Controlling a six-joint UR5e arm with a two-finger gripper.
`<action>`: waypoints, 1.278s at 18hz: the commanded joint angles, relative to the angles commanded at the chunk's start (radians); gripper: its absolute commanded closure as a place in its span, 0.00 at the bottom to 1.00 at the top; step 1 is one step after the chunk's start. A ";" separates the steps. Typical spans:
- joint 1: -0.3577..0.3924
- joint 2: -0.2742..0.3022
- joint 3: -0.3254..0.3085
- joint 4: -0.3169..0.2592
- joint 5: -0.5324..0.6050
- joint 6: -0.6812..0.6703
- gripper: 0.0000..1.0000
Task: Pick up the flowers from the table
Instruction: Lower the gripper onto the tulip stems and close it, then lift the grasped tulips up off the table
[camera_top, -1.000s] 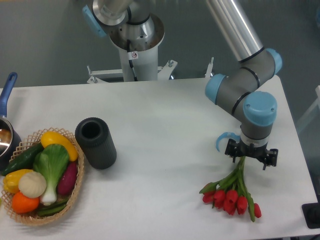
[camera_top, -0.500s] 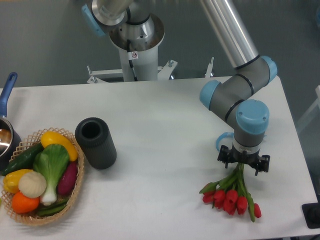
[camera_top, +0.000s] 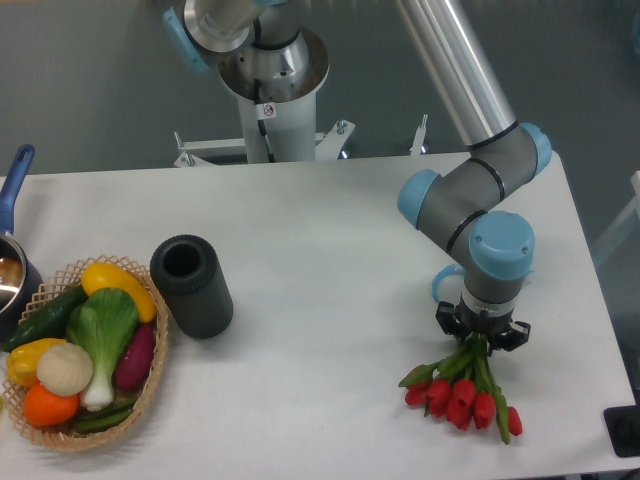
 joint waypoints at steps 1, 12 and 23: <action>0.000 0.014 0.000 -0.002 0.000 -0.005 1.00; 0.043 0.135 0.015 -0.025 0.011 -0.008 1.00; 0.038 0.229 0.067 -0.233 0.006 -0.003 1.00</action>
